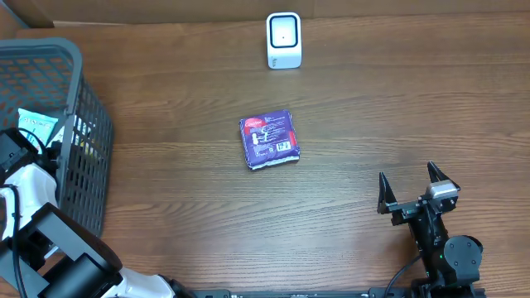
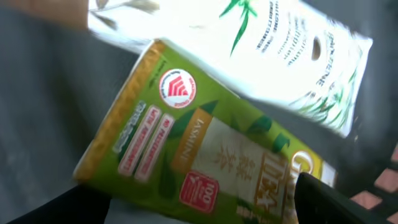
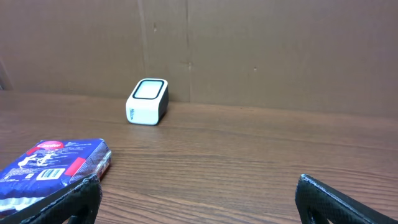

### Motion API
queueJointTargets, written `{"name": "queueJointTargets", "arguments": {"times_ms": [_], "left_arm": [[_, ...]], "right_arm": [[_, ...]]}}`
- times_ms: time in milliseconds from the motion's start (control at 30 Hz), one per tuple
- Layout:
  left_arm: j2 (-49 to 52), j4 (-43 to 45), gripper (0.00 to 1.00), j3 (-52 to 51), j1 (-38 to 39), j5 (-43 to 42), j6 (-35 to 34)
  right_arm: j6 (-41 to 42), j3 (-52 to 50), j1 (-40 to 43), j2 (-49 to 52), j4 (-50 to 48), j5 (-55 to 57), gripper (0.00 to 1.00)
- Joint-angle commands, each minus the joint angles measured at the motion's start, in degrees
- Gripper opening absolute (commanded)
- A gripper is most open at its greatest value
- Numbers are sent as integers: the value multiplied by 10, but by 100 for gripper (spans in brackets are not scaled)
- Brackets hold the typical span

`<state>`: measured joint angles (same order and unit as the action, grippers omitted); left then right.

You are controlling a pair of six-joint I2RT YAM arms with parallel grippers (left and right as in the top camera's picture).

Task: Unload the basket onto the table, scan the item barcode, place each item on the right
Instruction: 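Return the left gripper to the basket and grasp the green tea carton, then carry the green carton out and set it right of the purple pack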

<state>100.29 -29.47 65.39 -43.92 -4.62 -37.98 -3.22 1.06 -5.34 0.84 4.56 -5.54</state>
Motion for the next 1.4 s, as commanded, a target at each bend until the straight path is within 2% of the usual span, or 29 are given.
{"name": "queueJointTargets", "arguments": {"times_ms": [0, 100, 200, 233, 333, 400, 600, 667, 767, 967, 1367], "left_arm": [[-2, 26, 88, -38, 5, 28, -32], [-2, 34, 93, -46, 5, 59, -61], [-2, 33, 92, -46, 5, 66, -64], [-2, 31, 91, -46, 5, 66, -64], [-2, 27, 80, -46, 5, 64, -64], [-2, 27, 60, -46, 5, 61, -64], [-2, 27, 16, -46, 5, 40, -64], [-2, 27, 5, -45, 5, 19, -63], [-2, 27, 4, -38, 5, -19, -52], [-5, 4, 4, 15, 5, -91, 24], [-7, -125, 4, 189, 5, -89, 92]], "right_arm": [[-2, -6, -3, -7, -2, 4, 100], [-2, -6, -3, -7, -2, 4, 100], [-2, -6, -3, -7, -2, 4, 100], [-2, -6, -3, -7, -2, 4, 100], [-2, -6, -3, -7, -2, 4, 100], [-2, -6, -3, -7, -2, 4, 100], [-2, -6, -3, -7, -2, 4, 100], [-2, -6, -3, -7, -2, 4, 100], [-2, -6, -3, -7, -2, 4, 100], [-2, -6, -3, -7, -2, 4, 100], [-2, -6, -3, -7, -2, 4, 100]]}}
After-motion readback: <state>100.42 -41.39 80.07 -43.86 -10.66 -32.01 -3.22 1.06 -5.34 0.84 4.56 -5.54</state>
